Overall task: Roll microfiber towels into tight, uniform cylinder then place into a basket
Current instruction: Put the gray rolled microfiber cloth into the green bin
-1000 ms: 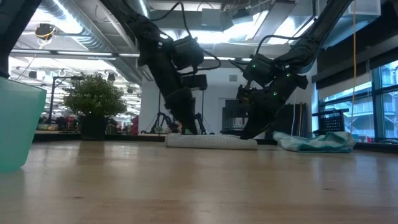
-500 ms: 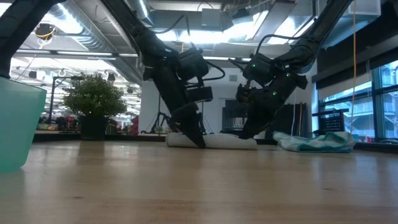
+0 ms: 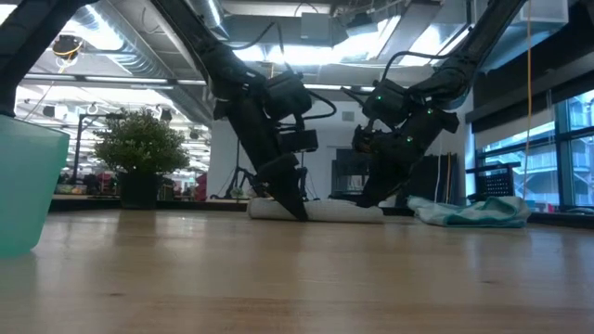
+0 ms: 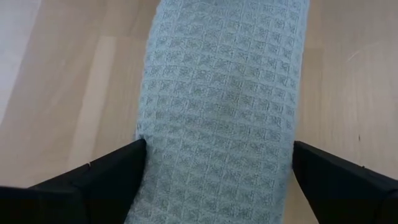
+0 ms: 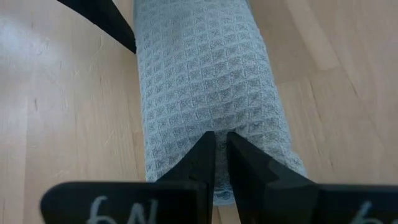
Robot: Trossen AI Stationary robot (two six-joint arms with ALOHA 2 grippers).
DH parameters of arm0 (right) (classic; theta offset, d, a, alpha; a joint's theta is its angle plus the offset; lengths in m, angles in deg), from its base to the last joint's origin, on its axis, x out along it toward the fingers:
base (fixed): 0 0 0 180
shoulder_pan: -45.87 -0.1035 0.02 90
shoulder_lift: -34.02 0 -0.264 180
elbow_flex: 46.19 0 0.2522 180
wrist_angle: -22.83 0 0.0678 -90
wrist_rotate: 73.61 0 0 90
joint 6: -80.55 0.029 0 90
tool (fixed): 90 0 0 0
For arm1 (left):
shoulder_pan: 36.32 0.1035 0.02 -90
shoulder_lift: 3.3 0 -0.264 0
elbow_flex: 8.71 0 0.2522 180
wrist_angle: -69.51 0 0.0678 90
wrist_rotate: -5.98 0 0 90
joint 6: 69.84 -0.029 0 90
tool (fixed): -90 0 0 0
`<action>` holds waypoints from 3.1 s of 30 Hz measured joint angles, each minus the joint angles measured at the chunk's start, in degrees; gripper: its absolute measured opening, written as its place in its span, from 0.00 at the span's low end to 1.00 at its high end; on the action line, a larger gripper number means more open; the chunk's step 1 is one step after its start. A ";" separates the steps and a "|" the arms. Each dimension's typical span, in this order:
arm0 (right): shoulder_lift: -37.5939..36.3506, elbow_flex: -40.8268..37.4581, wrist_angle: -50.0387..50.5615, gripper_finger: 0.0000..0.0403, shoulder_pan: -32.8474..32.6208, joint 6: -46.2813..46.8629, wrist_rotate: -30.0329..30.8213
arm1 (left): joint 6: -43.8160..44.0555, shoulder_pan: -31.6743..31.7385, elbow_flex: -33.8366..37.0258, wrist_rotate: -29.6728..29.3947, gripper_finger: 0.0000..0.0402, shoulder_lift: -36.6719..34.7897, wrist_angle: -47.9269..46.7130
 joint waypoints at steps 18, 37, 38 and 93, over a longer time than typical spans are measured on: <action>0.00 0.00 0.00 0.11 0.00 0.00 0.00 | 0.13 -2.96 0.07 -5.10 0.52 0.00 -1.58; 0.00 0.00 -0.15 0.11 0.00 0.00 -0.07 | 1.98 -3.19 -1.26 -4.44 0.13 -1.16 -8.69; 0.00 0.00 -0.21 0.11 0.00 0.02 -0.07 | 2.03 -3.17 -1.85 -4.24 0.13 -1.08 -9.61; -21.92 10.58 20.34 0.11 -1.34 -7.47 -7.08 | 21.10 -8.22 -9.77 -4.97 0.13 -28.56 -51.81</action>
